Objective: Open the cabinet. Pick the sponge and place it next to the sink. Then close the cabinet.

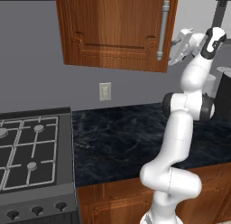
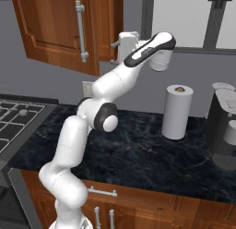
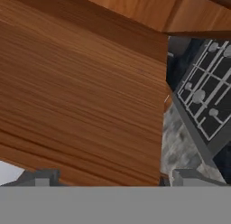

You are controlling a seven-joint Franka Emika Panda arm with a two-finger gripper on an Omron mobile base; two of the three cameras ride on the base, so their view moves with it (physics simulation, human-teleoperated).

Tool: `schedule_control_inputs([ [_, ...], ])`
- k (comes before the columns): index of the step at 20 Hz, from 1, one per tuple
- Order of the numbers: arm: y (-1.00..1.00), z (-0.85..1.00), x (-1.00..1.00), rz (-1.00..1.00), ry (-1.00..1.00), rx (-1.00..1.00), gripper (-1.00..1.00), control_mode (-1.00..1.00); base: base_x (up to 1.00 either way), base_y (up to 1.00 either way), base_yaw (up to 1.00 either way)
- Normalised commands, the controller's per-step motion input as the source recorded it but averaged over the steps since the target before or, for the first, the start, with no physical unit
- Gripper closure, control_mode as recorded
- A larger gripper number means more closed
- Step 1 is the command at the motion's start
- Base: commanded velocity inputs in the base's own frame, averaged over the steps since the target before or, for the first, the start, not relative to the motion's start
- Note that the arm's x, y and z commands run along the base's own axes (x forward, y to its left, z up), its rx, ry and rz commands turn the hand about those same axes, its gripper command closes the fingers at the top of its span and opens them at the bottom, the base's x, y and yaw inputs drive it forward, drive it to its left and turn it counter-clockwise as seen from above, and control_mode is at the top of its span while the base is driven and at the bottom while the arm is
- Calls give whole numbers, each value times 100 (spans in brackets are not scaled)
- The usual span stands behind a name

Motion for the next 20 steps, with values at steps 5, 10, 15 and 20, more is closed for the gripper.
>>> schedule_control_inputs([
  [5,-2,0,-12,-27,4,0,-100,-100,0,0,0],
  [10,0,0,0,-26,18,-1,-100,-100,0,0,0],
  [15,0,0,7,-20,20,0,-100,-100,0,0,0],
  [20,7,0,38,-1,6,0,-100,-100,0,0,0],
])
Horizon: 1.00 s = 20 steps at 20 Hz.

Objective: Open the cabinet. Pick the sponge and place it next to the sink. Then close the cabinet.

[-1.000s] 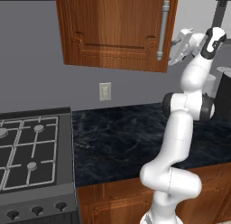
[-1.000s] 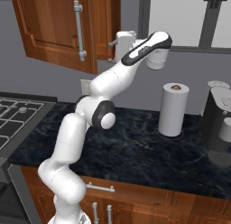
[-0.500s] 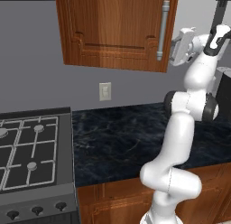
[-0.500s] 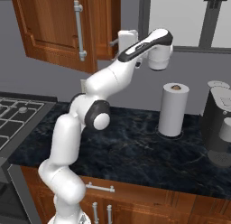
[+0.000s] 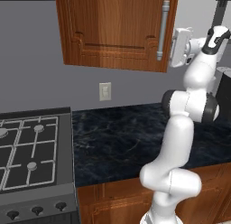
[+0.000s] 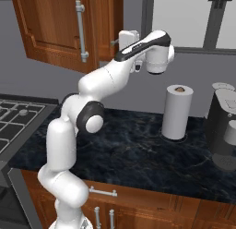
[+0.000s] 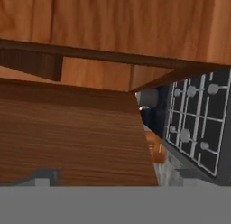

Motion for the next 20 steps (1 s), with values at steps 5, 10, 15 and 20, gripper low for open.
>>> schedule_control_inputs([
  [5,13,0,22,0,3,0,-100,-100,0,0,0],
  [10,4,0,17,0,0,0,-100,-100,0,0,0],
  [15,7,0,16,0,0,0,-100,-100,0,0,0],
  [20,4,0,17,0,1,0,-100,-100,0,0,0],
])
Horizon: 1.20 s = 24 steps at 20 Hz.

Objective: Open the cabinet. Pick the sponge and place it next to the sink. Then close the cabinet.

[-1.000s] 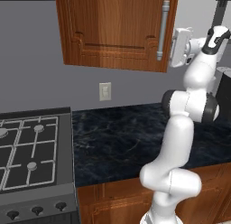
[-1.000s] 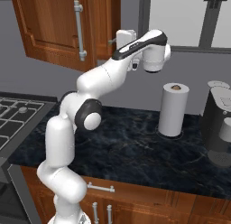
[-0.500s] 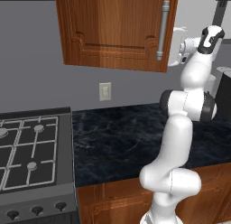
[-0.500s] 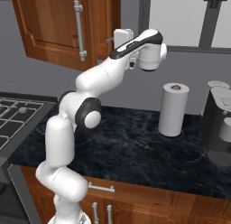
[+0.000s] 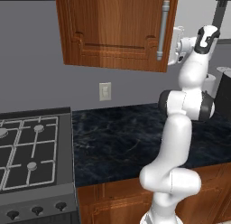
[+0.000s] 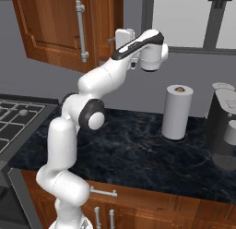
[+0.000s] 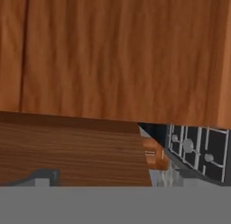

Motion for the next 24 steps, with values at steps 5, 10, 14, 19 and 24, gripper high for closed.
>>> schedule_control_inputs([
  [5,2,0,2,0,0,0,-100,-100,0,0,0],
  [10,21,0,0,0,0,0,-100,-100,0,0,0],
  [14,44,0,-2,5,0,0,-100,-100,0,0,0],
  [19,44,0,-13,6,0,0,-100,-100,0,0,0],
  [24,36,11,-47,7,-3,0,-100,-100,0,0,0],
])
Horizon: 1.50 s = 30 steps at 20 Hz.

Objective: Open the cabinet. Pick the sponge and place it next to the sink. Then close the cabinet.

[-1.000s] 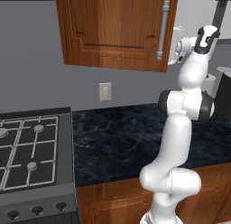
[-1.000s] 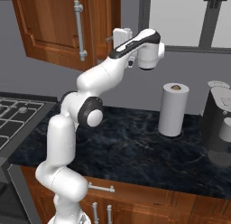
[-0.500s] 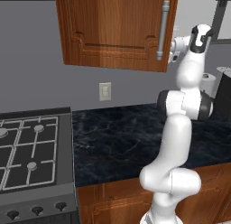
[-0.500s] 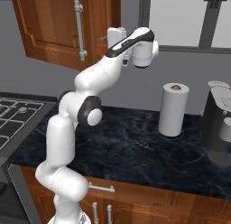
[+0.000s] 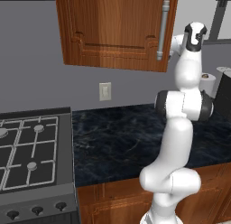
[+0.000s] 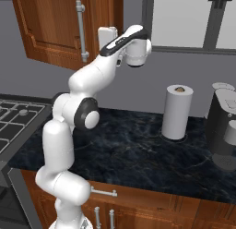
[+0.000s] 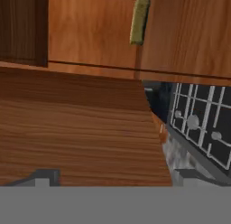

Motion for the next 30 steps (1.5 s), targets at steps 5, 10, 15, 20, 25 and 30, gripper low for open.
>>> schedule_control_inputs([
  [5,33,22,-57,7,-7,0,-100,-100,0,0,0],
  [10,28,26,-56,5,-10,0,-100,-100,0,0,0],
  [15,14,8,-76,3,-8,0,-100,-100,0,0,0],
  [20,15,7,-79,5,-7,0,-100,-100,0,0,0],
  [25,28,5,-76,3,-6,0,-100,-100,0,0,0],
  [30,43,1,-65,1,-10,0,-100,-100,0,0,0],
])
